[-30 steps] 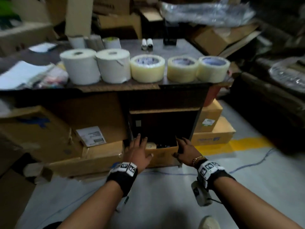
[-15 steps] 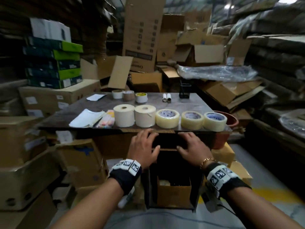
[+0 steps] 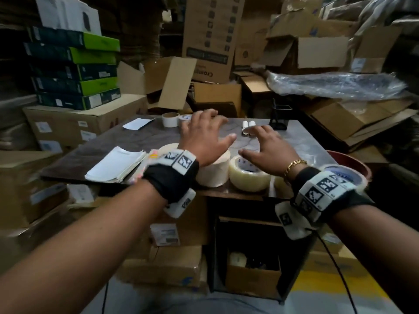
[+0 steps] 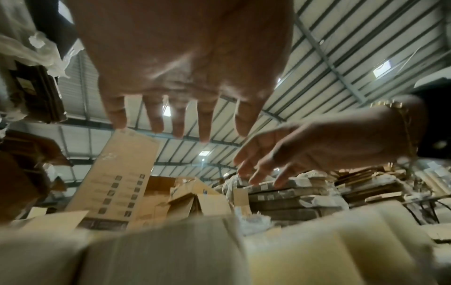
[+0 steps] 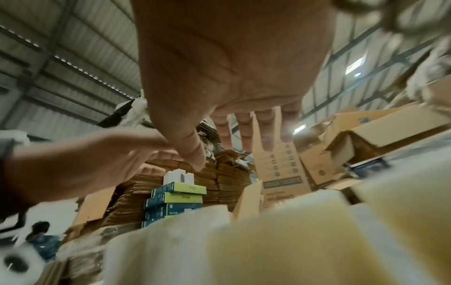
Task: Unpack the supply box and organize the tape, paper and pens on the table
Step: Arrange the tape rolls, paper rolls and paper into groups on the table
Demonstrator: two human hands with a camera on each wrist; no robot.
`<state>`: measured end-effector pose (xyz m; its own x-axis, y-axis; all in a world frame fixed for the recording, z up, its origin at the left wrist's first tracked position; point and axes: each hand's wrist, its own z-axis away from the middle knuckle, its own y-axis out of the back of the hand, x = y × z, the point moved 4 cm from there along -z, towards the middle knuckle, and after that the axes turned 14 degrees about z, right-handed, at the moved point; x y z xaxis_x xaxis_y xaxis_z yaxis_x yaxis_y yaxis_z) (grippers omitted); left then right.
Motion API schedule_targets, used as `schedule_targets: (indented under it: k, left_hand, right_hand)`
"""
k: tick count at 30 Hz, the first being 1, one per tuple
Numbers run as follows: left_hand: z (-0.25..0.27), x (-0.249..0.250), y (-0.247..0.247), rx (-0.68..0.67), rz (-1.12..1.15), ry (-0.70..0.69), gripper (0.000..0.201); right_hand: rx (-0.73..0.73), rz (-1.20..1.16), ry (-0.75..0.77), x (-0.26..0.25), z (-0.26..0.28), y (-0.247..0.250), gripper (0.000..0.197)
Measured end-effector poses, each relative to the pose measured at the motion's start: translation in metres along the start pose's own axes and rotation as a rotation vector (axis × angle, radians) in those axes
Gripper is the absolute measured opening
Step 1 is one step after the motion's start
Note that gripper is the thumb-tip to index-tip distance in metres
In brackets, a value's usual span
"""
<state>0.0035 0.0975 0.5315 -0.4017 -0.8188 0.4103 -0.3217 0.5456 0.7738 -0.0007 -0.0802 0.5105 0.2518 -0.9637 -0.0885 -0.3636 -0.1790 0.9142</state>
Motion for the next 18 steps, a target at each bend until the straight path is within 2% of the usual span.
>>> schedule_targets:
  k: [4, 8, 13, 18]
  left_hand:
    - [-0.071, -0.007, 0.010, -0.108, 0.039, 0.125, 0.054]
    - [-0.095, -0.025, 0.033, -0.161, 0.046, 0.181, 0.053]
    - [-0.086, -0.064, 0.077, -0.264, 0.132, 0.301, 0.053]
    - [-0.049, -0.106, 0.131, -0.337, 0.285, 0.450, 0.047]
  right_hand:
    - [-0.098, 0.021, 0.017, 0.001, -0.072, -0.008, 0.063]
    - [-0.220, 0.007, 0.032, -0.020, -0.110, 0.002, 0.064]
    - [-0.423, -0.058, 0.085, -0.070, -0.136, 0.033, 0.060]
    - [-0.592, -0.208, 0.097, -0.133, -0.140, 0.061, 0.061]
